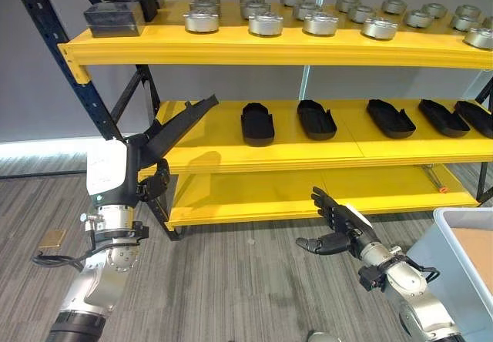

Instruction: Move parts from the plastic box to the shelf.

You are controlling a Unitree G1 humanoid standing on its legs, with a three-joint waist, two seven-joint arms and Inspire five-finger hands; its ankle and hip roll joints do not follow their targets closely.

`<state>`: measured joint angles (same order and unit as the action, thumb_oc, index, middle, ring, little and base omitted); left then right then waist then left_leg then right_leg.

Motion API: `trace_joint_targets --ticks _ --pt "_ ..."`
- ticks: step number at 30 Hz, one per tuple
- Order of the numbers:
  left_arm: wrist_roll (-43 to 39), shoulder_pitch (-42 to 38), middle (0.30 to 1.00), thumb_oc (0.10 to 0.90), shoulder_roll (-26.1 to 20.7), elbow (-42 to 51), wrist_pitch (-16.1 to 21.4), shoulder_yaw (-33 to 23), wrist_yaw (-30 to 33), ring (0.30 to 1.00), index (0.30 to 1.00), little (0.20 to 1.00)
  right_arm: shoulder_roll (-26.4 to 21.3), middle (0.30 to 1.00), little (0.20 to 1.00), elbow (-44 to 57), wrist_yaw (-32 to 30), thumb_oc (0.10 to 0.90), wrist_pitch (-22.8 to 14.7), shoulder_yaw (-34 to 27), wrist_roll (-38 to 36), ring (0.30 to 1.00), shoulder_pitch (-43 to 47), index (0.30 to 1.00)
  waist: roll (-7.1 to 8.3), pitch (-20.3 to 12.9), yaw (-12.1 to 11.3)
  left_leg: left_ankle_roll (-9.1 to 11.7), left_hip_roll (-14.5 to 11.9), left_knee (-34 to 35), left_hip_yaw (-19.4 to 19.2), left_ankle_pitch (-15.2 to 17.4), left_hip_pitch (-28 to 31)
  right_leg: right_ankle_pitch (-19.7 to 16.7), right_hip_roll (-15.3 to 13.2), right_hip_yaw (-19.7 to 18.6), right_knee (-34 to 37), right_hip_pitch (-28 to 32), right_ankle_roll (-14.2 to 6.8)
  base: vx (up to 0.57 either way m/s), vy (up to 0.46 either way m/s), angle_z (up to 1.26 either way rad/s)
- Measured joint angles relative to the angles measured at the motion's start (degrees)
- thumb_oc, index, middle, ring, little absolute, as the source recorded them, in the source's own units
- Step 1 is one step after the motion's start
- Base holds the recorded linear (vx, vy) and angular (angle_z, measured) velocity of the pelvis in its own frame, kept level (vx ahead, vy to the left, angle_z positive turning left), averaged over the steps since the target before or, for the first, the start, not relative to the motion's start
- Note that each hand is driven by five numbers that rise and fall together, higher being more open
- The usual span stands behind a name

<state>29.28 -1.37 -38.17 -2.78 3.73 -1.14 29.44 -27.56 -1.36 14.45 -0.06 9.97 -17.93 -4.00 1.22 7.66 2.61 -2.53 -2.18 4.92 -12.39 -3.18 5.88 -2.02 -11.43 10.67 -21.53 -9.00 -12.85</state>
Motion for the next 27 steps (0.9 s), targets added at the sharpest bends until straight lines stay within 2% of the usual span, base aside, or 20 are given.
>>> trace_joint_targets --ticks 1,2,3,4,5,6,7,8,9,10,11,12,13,15,17,18,20,22,25,27 --pt "-1.02 0.06 0.300 0.400 0.07 0.00 -0.01 -0.82 0.24 0.300 0.300 0.300 -0.24 1.000 1.000 0.69 0.59 0.900 -0.22 -0.06 0.00 1.000 -0.16 1.000 0.55 0.20 0.59 0.01 -0.30 0.01 0.90 0.02 -0.95 3.37 4.86 -1.91 0.63 0.03 1.11 0.31 -0.031 0.26" --pt "-1.73 0.07 0.300 0.400 0.13 -0.01 -0.01 -1.33 0.41 0.300 0.300 0.300 -0.46 1.000 1.000 1.21 0.88 0.900 -0.31 -0.24 0.02 1.000 -0.13 1.000 1.12 0.57 0.56 0.07 -0.11 0.00 1.34 0.05 -1.31 4.79 7.29 -2.21 1.90 0.21 2.66 0.27 -0.037 0.45" --pt "-1.98 0.33 0.300 0.400 0.72 -0.23 -0.26 -1.60 0.68 0.300 0.300 0.300 -0.17 1.000 1.000 1.56 1.52 0.900 -0.71 -0.93 0.04 1.000 -0.62 1.000 1.82 0.74 0.88 0.18 0.47 -0.01 2.16 0.12 -1.73 5.86 10.02 -2.66 6.26 1.54 4.60 0.34 -0.069 0.79" --pt "-1.99 0.35 0.300 0.400 2.32 -0.28 -0.56 -2.25 1.36 0.300 0.300 0.300 1.91 1.000 1.000 1.53 2.34 0.900 -1.42 -3.40 1.27 1.000 -1.06 1.000 5.46 1.89 3.13 -1.09 4.76 -8.79 3.20 4.02 -4.62 3.26 8.34 -3.83 12.41 4.22 10.18 0.39 -0.082 0.72" --pt "-1.93 1.06 0.300 0.400 3.94 -0.30 -0.61 -2.23 1.42 0.300 0.300 0.300 1.78 1.000 1.000 1.36 2.22 0.900 -1.37 -4.16 2.01 1.000 -1.26 1.000 4.53 2.58 2.98 -1.44 4.72 -17.04 3.03 7.37 -5.86 3.39 7.90 -3.96 10.91 3.97 9.57 0.44 -0.093 0.39" --pt "-1.90 2.30 0.300 0.400 4.71 -0.30 -0.61 -2.17 1.44 0.300 0.300 0.300 0.59 1.000 1.000 1.88 2.15 0.900 -1.40 -4.20 2.20 1.000 -2.04 1.000 2.46 2.58 2.89 -1.14 4.37 -17.65 3.93 11.27 -4.06 4.68 8.32 -4.37 7.44 3.12 7.12 0.34 -0.086 -0.22" --pt "-1.80 1.67 0.300 0.400 5.24 -1.20 -0.47 -2.30 1.31 0.300 0.300 0.300 -0.13 1.000 1.000 2.66 2.17 0.900 -1.57 -4.42 2.50 1.000 -2.74 1.000 1.63 4.71 3.25 -3.05 4.95 -14.61 5.60 12.44 -1.07 6.26 8.16 -6.49 -2.93 -1.30 3.60 0.30 -0.084 0.08" --pt "-1.86 1.68 0.300 0.400 6.07 -1.27 -0.55 -2.05 1.15 0.300 0.300 0.300 -0.49 1.000 1.000 3.36 2.56 0.900 -1.52 -4.66 3.23 1.000 -4.55 1.000 0.59 5.72 4.90 -4.18 4.82 -13.83 7.53 12.14 -0.27 8.28 8.59 -8.96 -3.98 -4.51 2.28 0.30 -0.096 0.45" --pt "-1.74 1.60 0.300 0.400 5.88 -1.08 -0.41 -1.88 1.08 0.300 0.300 0.300 -0.93 1.000 1.000 3.32 3.38 0.900 -1.40 -4.46 3.99 1.000 -5.29 1.000 0.11 6.32 5.93 -4.21 4.50 -12.90 8.60 12.12 -0.08 8.03 9.04 -9.96 0.78 -6.16 1.62 0.37 -0.111 0.61" --pt "-1.57 1.28 0.300 0.400 5.57 -1.00 -0.13 -1.83 0.99 0.300 0.300 0.300 -1.16 1.000 1.000 3.40 3.84 0.900 -1.41 -4.52 4.41 1.000 -6.10 1.000 0.35 6.30 6.19 -3.60 4.78 -11.78 9.09 11.78 0.52 6.95 9.25 -11.46 6.21 -7.08 1.78 0.35 -0.112 0.45" --pt "-1.59 0.93 0.300 0.400 5.49 -0.99 -0.07 -1.25 1.01 0.300 0.300 0.300 -1.02 1.000 1.000 3.39 3.81 0.900 -1.44 -4.61 4.42 1.000 -6.95 1.000 0.74 6.16 6.44 -3.48 5.27 -10.73 9.90 11.75 1.71 5.00 8.96 -12.79 11.49 -6.55 2.72 0.34 -0.111 0.37" --pt "-1.64 0.49 0.300 0.400 5.50 -1.00 -0.13 -0.78 1.11 0.300 0.300 0.300 -0.87 1.000 1.000 3.37 3.74 0.900 -1.44 -4.46 4.43 1.000 -7.35 1.000 1.27 5.86 6.54 -3.38 5.77 -10.17 10.60 12.00 2.57 3.88 8.71 -12.93 13.60 -6.11 3.12 0.34 -0.122 0.58" --pt "-1.67 -0.91 0.300 0.400 5.43 -0.97 -0.38 0.40 1.10 0.300 0.300 0.300 -0.85 1.000 1.000 3.42 3.83 0.900 -1.48 -3.72 4.42 1.000 -7.28 1.000 2.13 5.26 6.76 -2.82 6.59 -9.96 12.15 12.59 4.22 1.69 8.58 -12.52 15.66 -4.70 4.61 0.38 -0.133 0.53" --pt "-1.67 -0.99 0.300 0.400 5.36 -0.60 -0.36 0.76 1.10 0.300 0.300 0.300 -0.85 1.000 1.000 3.42 3.82 0.900 -1.72 -3.59 4.40 1.000 -6.69 1.000 2.72 4.66 6.60 -2.24 7.08 -8.49 13.13 12.98 6.65 -1.75 9.48 -11.42 16.95 -1.66 6.23 0.36 -0.120 0.44" --pt "-1.73 -0.59 0.300 0.400 5.42 -0.33 -0.84 1.20 1.08 0.300 0.300 0.300 -1.22 1.000 1.000 3.10 3.71 0.900 -1.69 -3.63 4.40 1.000 -6.03 1.000 1.55 4.39 6.65 -0.71 6.23 -6.78 14.22 13.87 9.28 -7.38 10.26 -11.24 16.55 -0.07 9.87 0.24 -0.083 0.29" --pt "-1.67 -0.13 0.300 0.400 5.70 -0.18 -0.91 1.23 1.07 0.300 0.300 0.300 -1.61 1.000 1.000 3.07 3.74 0.900 -1.60 -3.57 4.40 1.000 -5.59 1.000 0.53 4.34 6.45 0.26 5.27 -7.00 13.76 14.05 9.86 -7.47 11.32 -10.98 15.57 0.09 13.28 0.33 -0.126 0.06" --pt "-1.67 0.20 0.300 0.400 5.44 0.27 -1.26 1.21 0.94 0.300 0.300 0.300 -1.86 1.000 1.000 3.16 3.73 0.900 -1.56 -3.47 4.37 1.000 -4.14 1.000 0.15 4.33 6.54 3.45 4.04 -9.82 12.63 12.77 9.36 -5.45 11.95 -9.99 15.37 1.66 15.36 0.30 -0.117 0.09" --pt "-1.74 0.25 0.300 0.400 5.45 1.07 -1.29 1.21 -0.14 0.300 0.300 0.300 -2.66 1.000 1.000 3.41 3.64 0.900 -1.56 -3.62 4.31 1.000 -3.92 1.000 0.15 4.29 6.66 6.00 3.12 -11.33 12.30 11.19 10.31 -4.61 12.64 -9.47 15.50 3.77 16.23 0.21 -0.080 0.16" --pt "-1.76 0.19 0.300 0.400 5.12 4.76 -1.26 0.99 -0.21 0.300 0.300 0.300 -3.42 1.000 1.000 3.39 2.92 0.900 -1.57 -4.25 4.28 1.000 -3.16 1.000 -0.07 4.24 6.73 7.19 1.85 -10.99 10.55 9.57 11.10 -2.64 13.62 -9.19 15.56 5.25 17.89 0.19 -0.079 0.08" --pt "-1.75 -0.04 0.300 0.400 5.14 6.89 -1.16 1.08 -0.25 0.300 0.300 0.300 -3.51 1.000 1.000 3.33 2.77 0.900 -1.50 -4.29 4.28 1.000 -3.26 1.000 -0.10 4.25 6.87 8.92 1.27 -11.63 9.91 8.50 11.17 -2.62 13.99 -8.86 15.54 5.50 17.92 0.12 -0.063 0.02"
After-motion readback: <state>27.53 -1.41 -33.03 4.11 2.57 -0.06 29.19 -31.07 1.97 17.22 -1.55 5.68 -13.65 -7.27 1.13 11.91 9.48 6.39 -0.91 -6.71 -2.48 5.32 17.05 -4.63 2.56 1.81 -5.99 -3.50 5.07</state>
